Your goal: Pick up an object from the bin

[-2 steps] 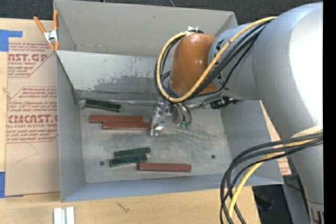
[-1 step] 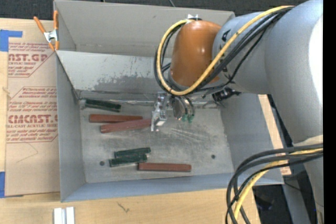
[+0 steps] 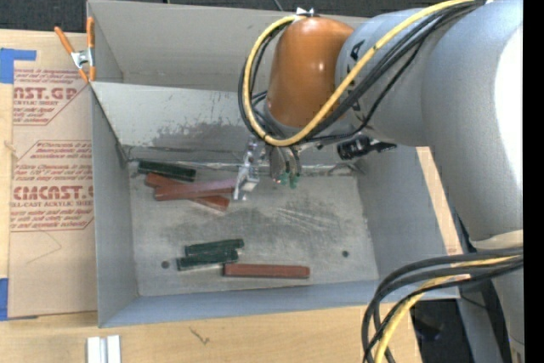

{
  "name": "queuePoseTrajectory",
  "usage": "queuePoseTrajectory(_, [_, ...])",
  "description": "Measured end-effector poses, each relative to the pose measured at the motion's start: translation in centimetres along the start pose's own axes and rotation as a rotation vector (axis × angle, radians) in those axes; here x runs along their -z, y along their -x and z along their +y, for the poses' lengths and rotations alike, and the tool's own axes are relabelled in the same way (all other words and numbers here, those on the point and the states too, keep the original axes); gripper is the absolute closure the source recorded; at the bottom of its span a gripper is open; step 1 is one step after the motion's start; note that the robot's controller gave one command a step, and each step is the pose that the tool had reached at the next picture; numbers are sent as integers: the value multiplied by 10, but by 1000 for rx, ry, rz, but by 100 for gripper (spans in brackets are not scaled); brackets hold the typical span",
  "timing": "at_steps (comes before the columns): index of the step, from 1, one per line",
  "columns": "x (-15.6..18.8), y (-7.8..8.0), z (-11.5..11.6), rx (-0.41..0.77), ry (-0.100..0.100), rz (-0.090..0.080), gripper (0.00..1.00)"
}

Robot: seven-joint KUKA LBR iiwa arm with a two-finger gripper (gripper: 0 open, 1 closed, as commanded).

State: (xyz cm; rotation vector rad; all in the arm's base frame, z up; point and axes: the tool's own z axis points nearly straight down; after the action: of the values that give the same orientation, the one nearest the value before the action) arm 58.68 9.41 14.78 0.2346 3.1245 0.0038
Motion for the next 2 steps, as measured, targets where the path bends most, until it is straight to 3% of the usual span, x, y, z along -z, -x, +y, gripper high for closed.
queuePoseTrajectory(1, [43,-10,-13,-13,-4,14,100])
queuePoseTrajectory(2, [26,1,-19,3,0,-5,100])
